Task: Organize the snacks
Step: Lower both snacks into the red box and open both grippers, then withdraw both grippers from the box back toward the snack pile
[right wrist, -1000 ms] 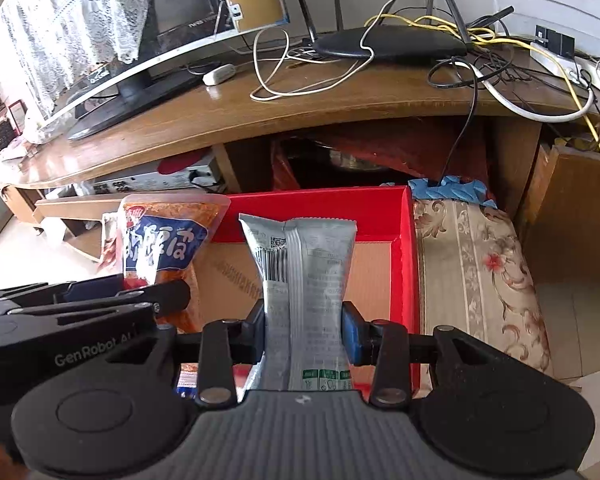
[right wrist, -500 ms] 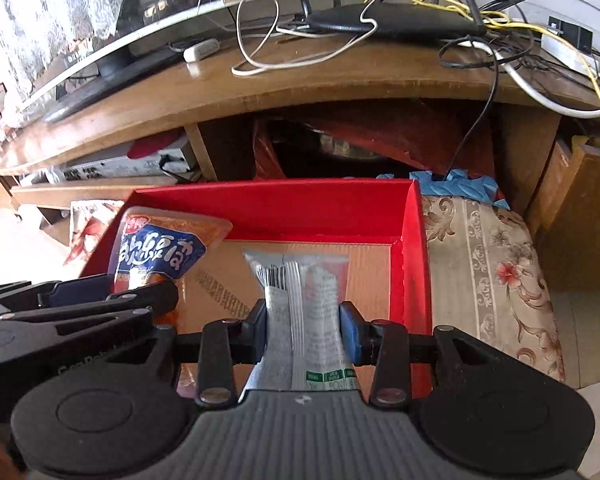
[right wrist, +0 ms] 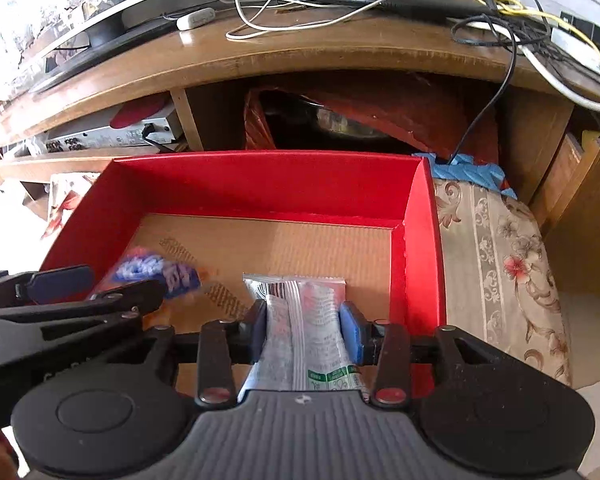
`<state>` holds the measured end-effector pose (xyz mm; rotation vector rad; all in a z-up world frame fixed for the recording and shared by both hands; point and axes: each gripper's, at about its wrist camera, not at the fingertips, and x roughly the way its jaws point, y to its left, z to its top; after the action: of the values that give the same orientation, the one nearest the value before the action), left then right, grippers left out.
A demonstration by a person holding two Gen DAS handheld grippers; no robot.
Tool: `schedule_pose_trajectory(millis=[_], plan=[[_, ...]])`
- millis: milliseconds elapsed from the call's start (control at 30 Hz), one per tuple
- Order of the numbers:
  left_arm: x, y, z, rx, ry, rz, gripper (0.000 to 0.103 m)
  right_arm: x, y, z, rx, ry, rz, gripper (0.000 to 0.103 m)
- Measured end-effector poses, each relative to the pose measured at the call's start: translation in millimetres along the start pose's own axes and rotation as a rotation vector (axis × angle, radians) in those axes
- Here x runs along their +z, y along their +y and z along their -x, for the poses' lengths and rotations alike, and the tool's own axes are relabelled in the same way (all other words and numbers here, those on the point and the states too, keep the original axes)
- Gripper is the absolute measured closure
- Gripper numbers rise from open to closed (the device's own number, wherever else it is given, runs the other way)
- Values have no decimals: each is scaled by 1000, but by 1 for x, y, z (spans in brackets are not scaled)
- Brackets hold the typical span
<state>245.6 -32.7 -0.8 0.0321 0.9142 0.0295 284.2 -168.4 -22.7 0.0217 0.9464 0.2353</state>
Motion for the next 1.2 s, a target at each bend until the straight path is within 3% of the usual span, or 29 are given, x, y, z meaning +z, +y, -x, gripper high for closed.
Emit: schedule_pose_trajectory(millis=[233, 600, 1200], plan=[[1, 2, 3, 19, -10, -3, 27, 1, -4, 2, -5, -8, -20, 58], [6, 9, 17, 12, -42, 27, 18, 4, -2, 16, -4, -52, -34, 53], [-7, 16, 48, -29, -64, 27, 16, -10, 5, 51, 18, -76, -19, 52]])
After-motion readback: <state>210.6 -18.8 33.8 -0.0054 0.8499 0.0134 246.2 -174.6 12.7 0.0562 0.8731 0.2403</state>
